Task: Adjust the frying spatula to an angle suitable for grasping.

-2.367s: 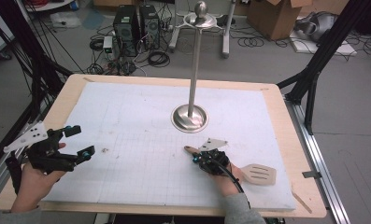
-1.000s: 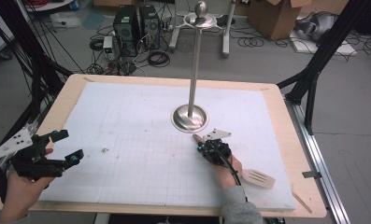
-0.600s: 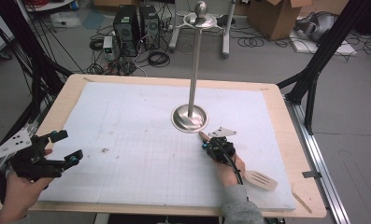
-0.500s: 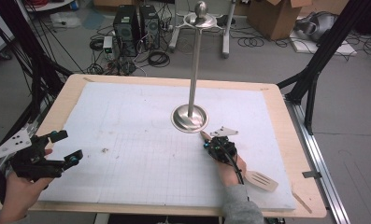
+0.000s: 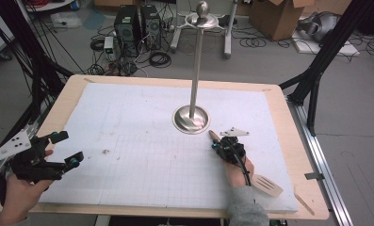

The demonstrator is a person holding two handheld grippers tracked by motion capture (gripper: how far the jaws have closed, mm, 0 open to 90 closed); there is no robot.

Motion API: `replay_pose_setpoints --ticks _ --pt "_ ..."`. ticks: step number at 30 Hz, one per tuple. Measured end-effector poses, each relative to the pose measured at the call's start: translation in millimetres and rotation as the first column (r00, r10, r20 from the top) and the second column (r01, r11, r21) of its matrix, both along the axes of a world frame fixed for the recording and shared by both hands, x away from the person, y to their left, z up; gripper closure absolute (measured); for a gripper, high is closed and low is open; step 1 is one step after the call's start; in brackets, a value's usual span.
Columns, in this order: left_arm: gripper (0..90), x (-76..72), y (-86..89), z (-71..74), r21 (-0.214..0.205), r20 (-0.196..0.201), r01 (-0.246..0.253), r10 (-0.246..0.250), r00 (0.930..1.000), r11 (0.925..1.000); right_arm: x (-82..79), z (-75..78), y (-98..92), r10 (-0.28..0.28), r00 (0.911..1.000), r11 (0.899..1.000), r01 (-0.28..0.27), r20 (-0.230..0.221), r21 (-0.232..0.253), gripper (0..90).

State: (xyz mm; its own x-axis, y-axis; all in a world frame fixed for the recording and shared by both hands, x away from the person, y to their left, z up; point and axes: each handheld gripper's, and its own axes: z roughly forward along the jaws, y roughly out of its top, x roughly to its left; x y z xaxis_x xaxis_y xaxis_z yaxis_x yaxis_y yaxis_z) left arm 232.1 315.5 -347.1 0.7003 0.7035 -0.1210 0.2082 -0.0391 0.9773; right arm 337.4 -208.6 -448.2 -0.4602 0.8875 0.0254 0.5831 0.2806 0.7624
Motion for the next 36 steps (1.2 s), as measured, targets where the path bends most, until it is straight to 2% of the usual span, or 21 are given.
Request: replay_pose_setpoints --ticks 3,8,13,17,22,28,29,31,34,36 --pt "2.7 1.0 -0.7 0.0 0.004 -0.003 0.006 -0.006 1.0 1.0 -0.2 0.6 -0.2 -0.004 1.0 1.0 0.004 0.004 0.013 90.0" --pt "2.7 5.1 -2.2 -2.3 0.006 -0.015 0.008 -0.008 0.9999 1.0 -6.8 12.4 -3.0 0.028 0.9987 0.998 -0.031 0.042 0.055 90.0" --pt "2.7 8.8 -5.5 -3.1 0.009 -0.018 0.018 -0.018 0.9997 0.9998 -18.4 31.7 -11.9 0.054 0.9949 0.99 -0.065 0.085 0.127 90.0" --pt "2.7 11.9 -9.0 -2.5 0.011 -0.017 0.032 -0.031 0.9994 0.9994 -24.8 39.8 -21.7 0.072 0.9941 0.984 -0.084 0.081 0.158 90.0" --pt "2.7 17.1 -11.5 -2.1 0.004 -0.017 0.041 -0.041 0.999 0.9992 -30.0 45.4 -29.9 0.112 0.991 0.978 -0.123 0.072 0.171 90.0" --pt "2.7 21.6 -14.7 -1.5 0.005 -0.015 0.054 -0.054 0.9984 0.9985 -37.4 53.0 -37.7 0.159 0.9843 0.972 -0.17 0.076 0.164 89.6" --pt "2.7 22.3 -15.5 -1.4 0.002 -0.015 0.057 -0.057 0.9983 0.9984 -38.6 54.3 -39.6 0.164 0.9832 0.969 -0.176 0.079 0.171 88.1" --pt "2.7 23.2 -16.2 -1.3 0.001 -0.015 0.059 -0.059 0.9982 0.9983 -40.7 57.0 -43.6 0.184 0.9787 0.963 -0.198 0.091 0.185 79.3" --pt "2.7 24.4 -17.0 -0.8 0.0 -0.004 0.059 -0.059 0.9982 0.9983 -44.3 61.1 -49.6 0.182 0.9785 0.961 -0.198 0.098 0.193 72.7" --pt "2.7 24.9 -16.7 0.0 0.001 -0.002 0.064 -0.064 0.998 0.998 -45.3 62.9 -52.8 0.188 0.976 0.962 -0.206 0.11 0.182 67.3"
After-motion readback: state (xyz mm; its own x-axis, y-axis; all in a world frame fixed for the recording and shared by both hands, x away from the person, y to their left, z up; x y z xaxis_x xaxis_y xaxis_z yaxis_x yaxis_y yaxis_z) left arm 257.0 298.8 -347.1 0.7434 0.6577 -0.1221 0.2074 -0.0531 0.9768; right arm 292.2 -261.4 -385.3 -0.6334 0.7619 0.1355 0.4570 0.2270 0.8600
